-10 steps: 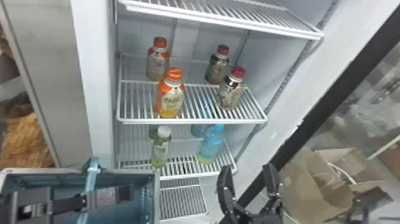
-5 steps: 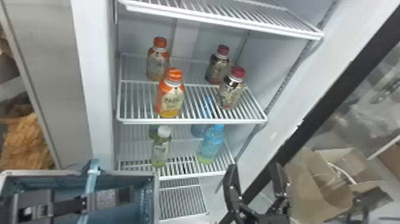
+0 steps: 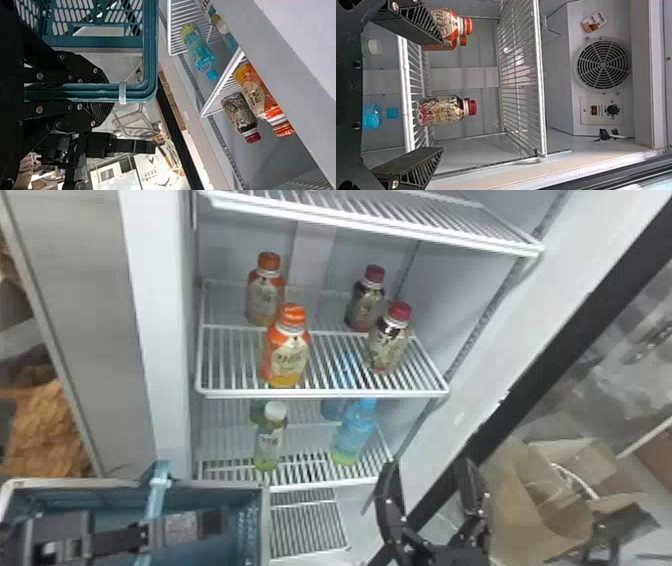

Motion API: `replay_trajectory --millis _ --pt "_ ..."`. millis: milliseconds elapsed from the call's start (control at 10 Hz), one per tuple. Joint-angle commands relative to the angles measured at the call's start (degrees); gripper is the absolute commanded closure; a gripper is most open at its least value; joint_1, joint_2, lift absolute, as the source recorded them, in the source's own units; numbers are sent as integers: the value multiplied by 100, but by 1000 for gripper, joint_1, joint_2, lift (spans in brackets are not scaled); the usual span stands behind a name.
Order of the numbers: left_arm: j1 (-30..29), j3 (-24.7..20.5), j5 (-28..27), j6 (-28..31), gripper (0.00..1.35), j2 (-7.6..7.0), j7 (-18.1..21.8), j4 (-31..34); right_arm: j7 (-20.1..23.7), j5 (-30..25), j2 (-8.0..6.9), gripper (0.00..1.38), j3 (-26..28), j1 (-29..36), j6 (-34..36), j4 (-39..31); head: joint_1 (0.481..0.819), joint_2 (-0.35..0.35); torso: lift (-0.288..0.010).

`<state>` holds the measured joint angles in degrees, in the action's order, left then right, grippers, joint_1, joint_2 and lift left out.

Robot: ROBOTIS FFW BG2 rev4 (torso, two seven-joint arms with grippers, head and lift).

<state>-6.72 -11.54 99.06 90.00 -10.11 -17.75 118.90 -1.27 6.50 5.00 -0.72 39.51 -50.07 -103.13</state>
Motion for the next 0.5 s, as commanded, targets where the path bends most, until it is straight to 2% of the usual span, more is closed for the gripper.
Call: replay_trajectory --millis 0,400 --pt "-3 0 0 3 1205 0 0 0 -14 -56 -8 98 15 0 0 -16 695 -350 -40" --pt "-3 35 -34 3 1205 -9 9 0 -14 -56 -8 98 15 0 14 -2 695 -350 -40"
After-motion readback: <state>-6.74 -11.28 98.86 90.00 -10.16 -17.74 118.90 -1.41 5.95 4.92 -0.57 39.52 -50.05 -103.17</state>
